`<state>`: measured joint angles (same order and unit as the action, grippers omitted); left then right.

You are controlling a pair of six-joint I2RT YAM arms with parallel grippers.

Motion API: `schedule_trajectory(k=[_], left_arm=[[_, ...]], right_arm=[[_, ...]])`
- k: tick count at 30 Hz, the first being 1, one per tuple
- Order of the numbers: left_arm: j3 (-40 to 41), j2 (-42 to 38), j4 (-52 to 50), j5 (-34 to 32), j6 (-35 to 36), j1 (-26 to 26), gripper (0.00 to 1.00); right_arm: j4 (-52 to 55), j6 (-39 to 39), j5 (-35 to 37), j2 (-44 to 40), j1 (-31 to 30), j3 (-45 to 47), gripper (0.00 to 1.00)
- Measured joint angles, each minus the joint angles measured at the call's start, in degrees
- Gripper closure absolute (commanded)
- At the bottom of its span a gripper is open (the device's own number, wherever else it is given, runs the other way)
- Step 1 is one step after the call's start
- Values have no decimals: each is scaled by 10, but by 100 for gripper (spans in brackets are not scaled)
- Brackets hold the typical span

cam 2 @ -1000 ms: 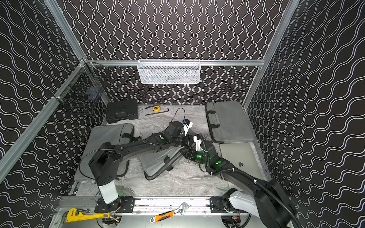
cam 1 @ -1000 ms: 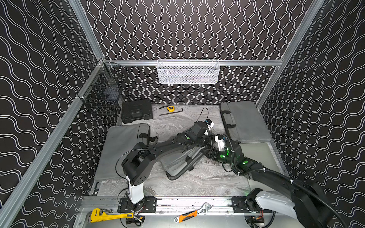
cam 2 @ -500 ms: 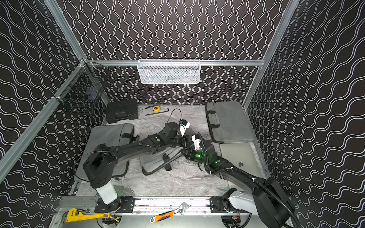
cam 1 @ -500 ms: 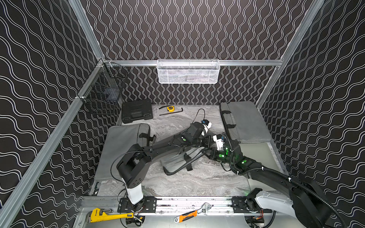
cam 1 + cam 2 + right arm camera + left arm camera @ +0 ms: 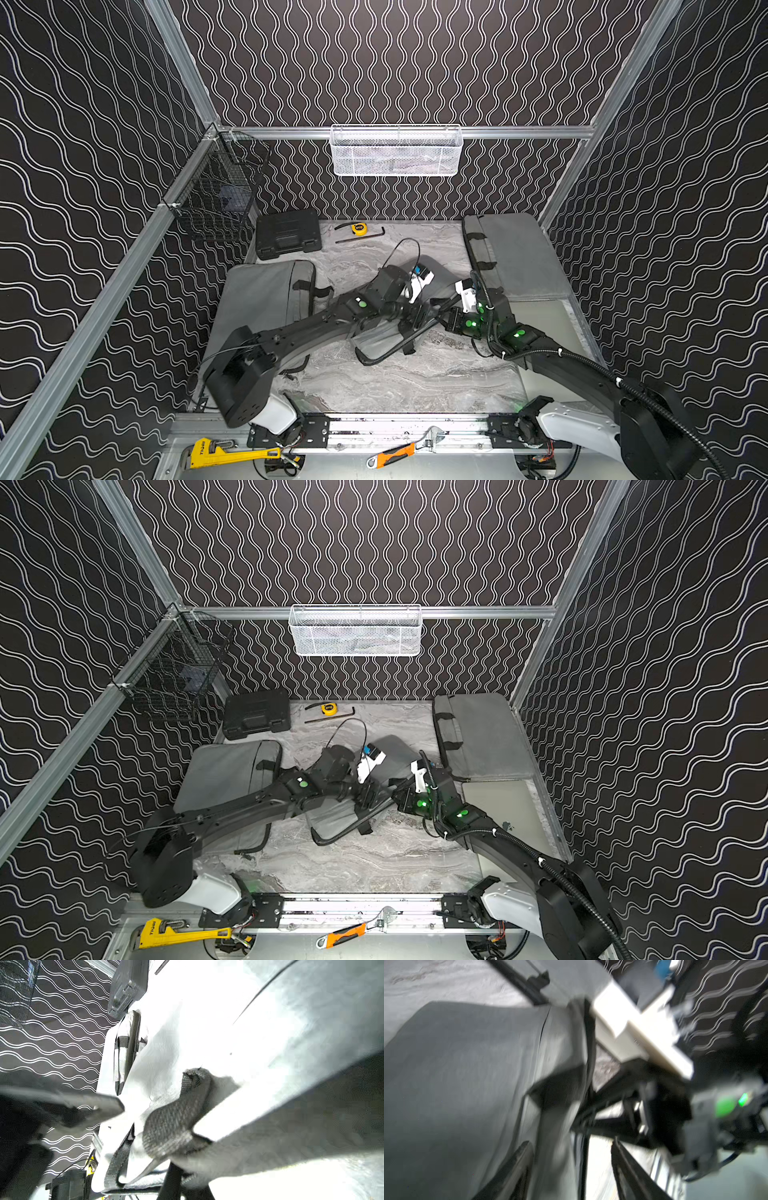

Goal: Open the zippered laptop bag and take out the laptop
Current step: Open the bag flap on the zippered laptop bag.

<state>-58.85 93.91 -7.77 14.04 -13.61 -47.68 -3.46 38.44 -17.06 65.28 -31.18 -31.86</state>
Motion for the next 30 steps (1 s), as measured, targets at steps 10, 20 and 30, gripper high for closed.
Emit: schedule_trajectory(k=[10,20,30], left_arm=[[45,-6,-51,-29,50,0,51],[41,-3,-37,-4,49,-3,41],[14,46,-16,12,45,-3,43]], right_arm=[[35,-30,-13,13,8,-13,100],[39,-40,-24,27,12,-18,100],[40,-46,-30,27,13,-23,100]])
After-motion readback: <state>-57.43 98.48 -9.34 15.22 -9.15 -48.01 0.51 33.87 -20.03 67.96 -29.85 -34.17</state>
